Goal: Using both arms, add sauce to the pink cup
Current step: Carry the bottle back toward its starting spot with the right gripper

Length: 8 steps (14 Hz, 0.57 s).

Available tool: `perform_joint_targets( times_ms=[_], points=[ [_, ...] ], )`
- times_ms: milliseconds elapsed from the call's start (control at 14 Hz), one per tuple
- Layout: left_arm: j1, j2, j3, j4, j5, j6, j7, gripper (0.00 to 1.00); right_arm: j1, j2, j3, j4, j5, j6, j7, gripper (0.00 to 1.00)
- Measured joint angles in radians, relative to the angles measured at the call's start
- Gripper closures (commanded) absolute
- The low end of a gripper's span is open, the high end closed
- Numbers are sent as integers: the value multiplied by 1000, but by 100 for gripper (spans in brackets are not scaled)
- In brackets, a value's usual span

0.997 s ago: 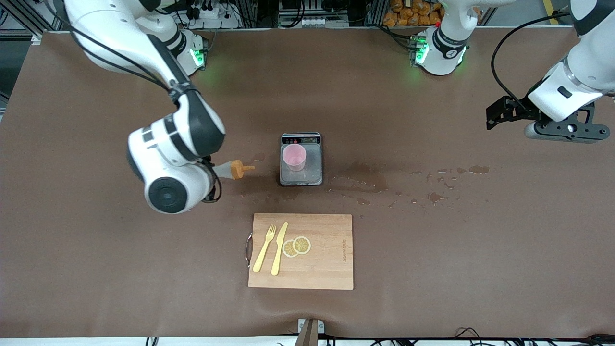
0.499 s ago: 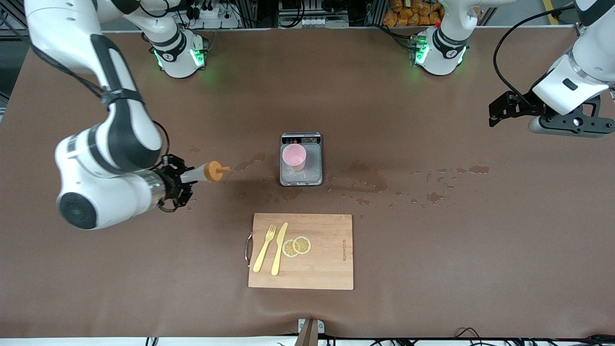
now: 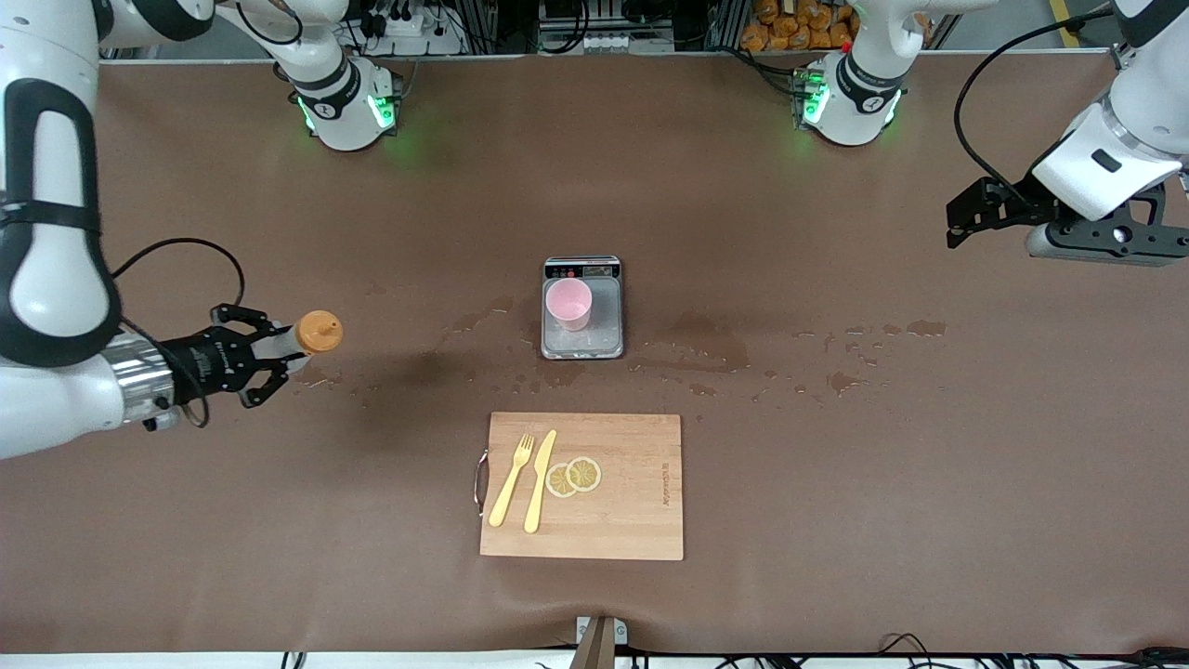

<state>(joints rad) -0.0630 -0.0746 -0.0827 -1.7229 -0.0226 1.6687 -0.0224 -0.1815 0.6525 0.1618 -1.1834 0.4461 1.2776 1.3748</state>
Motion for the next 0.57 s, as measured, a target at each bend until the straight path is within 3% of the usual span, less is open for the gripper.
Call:
perform_joint_targets(
  times_ms=[570],
  points=[
    [3,6,3,0,0,4,0,0,-235,75,-5,-79,154,-66,-344,88]
  ],
)
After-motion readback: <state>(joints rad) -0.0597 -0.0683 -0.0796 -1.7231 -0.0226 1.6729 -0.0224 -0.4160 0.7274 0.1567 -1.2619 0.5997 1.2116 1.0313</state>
